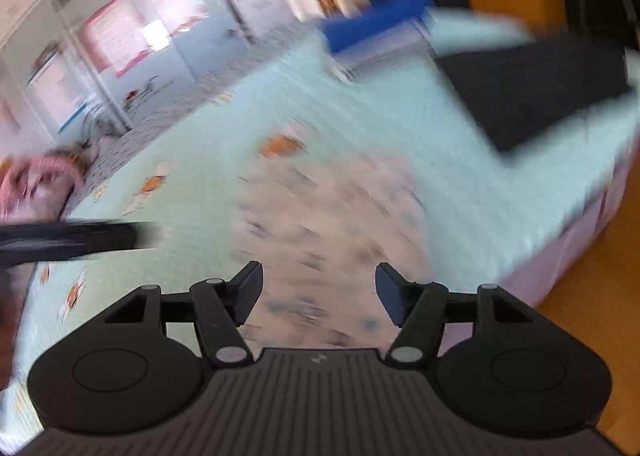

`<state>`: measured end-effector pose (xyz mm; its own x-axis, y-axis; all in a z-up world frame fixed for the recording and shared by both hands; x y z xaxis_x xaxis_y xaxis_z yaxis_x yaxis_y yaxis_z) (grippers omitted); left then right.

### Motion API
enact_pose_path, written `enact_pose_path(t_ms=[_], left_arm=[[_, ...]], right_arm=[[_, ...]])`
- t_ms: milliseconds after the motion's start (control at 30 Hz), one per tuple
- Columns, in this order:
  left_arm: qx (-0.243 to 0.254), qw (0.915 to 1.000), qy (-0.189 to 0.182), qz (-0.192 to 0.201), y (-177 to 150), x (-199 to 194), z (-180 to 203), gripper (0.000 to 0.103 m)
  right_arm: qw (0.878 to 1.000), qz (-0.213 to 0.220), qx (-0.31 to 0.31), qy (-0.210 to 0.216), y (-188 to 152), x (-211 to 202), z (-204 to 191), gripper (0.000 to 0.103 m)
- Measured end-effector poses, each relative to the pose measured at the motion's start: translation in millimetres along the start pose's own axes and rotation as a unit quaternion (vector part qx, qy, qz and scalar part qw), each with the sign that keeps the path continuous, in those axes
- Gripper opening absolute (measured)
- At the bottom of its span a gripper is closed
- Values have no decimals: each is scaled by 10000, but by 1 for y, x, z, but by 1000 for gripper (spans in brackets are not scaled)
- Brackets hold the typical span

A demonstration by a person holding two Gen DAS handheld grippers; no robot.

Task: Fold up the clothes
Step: 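Release the cloth and lift both grippers away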

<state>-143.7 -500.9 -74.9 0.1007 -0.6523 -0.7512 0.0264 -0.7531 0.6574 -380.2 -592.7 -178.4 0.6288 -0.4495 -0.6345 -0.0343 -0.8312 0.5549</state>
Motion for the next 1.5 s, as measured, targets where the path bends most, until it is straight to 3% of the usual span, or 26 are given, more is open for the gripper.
enact_pose_path(t_ms=[67, 200, 267, 333, 400, 467, 500, 667, 700, 800, 900, 933, 1000, 1133, 1300, 1500], left_arm=[[36, 10000, -26, -24, -6, -3, 1, 68], [23, 9999, -115, -115, -10, 3, 5, 68], [1, 9997, -191, -170, -8, 12, 11, 68], [46, 9993, -284, -221, -7, 19, 20, 68], [143, 9989, -343, -292, -8, 26, 28, 68], [254, 9983, -379, -355, -10, 29, 33, 68], [273, 9982, -402, -364, -11, 30, 33, 68], [185, 9979, -458, -429, -7, 44, 37, 68], [182, 9976, -504, -448, -7, 45, 40, 68], [263, 9968, -604, -464, -10, 43, 47, 68], [425, 9973, -418, -422, -10, 37, 50, 68], [443, 9977, -304, -413, -8, 36, 50, 68], [424, 9984, -45, -380, -1, 35, 51, 68], [416, 9973, 507, -339, 8, 28, 55, 71], [163, 9956, 841, -369, 6, 22, 47, 71], [-16, 9949, 895, -471, -1, 23, 38, 71]], right_arm=[[9968, -76, 800, -5, -3, 13, 42, 62], [9903, 348, 888, 1013, 0, -13, 42, 63], [9831, 545, 926, 1485, 2, -24, 42, 73], [9814, 558, 960, 1565, 9, -11, 42, 73], [9806, 229, 1285, 1464, 10, 17, 58, 73], [9785, -1, 1601, 1297, 10, 34, 76, 54], [9767, -21, 1716, 1286, 11, 35, 83, 54], [9790, 416, 1167, 1621, 22, 2, 59, 79], [9811, 369, 1074, 1565, 24, 4, 56, 80], [9935, 13, 988, 569, 34, 24, 64, 76], [9974, 181, 567, 411, 36, 0, 41, 76], [9994, 205, 249, 92, 35, -10, 25, 77], [9967, 162, -258, -753, 36, -17, -2, 77], [9870, 10, -613, -1488, 37, -19, -45, 79], [9778, -239, -970, -1844, 28, -4, -74, 81], [9764, -354, -1038, -1863, 13, -10, -91, 81]])
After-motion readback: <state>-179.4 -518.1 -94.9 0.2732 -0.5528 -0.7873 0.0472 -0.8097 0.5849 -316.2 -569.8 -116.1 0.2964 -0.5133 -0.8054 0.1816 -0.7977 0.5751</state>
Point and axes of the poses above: each gripper's, at about its wrist camera, not at the fingertips, and x roughly the way its jaws point, z to its right, y to its top, the point moved 1 cm from there along x, roughly the way its jaws point, and after that the axes turned 7 degrees about x, right-handed, at the moved point
